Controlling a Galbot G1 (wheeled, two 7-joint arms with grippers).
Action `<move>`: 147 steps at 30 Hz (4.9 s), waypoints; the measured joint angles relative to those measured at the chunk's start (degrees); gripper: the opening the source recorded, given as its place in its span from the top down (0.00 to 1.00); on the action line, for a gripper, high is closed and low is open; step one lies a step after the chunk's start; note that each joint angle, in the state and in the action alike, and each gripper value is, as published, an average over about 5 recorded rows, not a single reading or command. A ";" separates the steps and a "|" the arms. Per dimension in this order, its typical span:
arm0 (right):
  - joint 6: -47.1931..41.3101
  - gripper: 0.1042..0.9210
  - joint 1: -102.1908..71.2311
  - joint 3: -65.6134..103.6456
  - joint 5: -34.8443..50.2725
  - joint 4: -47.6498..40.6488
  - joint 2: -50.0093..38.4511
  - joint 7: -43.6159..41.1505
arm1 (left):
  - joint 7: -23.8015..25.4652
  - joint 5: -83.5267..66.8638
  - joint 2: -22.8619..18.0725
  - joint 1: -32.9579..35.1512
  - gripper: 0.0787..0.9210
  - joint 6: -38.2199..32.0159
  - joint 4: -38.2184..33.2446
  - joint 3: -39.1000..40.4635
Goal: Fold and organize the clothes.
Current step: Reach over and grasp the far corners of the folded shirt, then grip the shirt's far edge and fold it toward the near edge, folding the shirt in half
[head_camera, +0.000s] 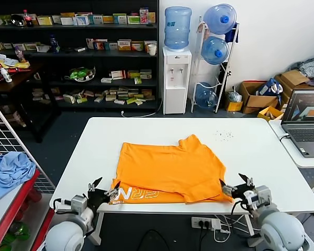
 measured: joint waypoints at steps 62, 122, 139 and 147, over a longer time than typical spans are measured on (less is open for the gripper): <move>-0.39 0.97 41.36 -15.80 -3.11 -48.54 16.36 -11.90 | 3.17 0.30 -16.63 -40.80 0.69 2.05 47.18 13.14; 6.95 0.36 42.34 -12.22 -10.01 -54.53 22.11 -17.00 | 2.57 -2.01 -4.21 -24.34 0.98 0.06 20.72 11.05; 7.96 0.94 43.39 -13.13 -15.10 -58.09 23.69 -17.76 | 2.49 -2.38 -3.33 -22.59 0.98 -0.45 18.83 9.98; 6.66 0.98 38.11 -13.75 -12.87 -47.04 19.36 -14.76 | 2.48 -2.80 -2.09 -21.00 0.98 -1.33 16.57 8.89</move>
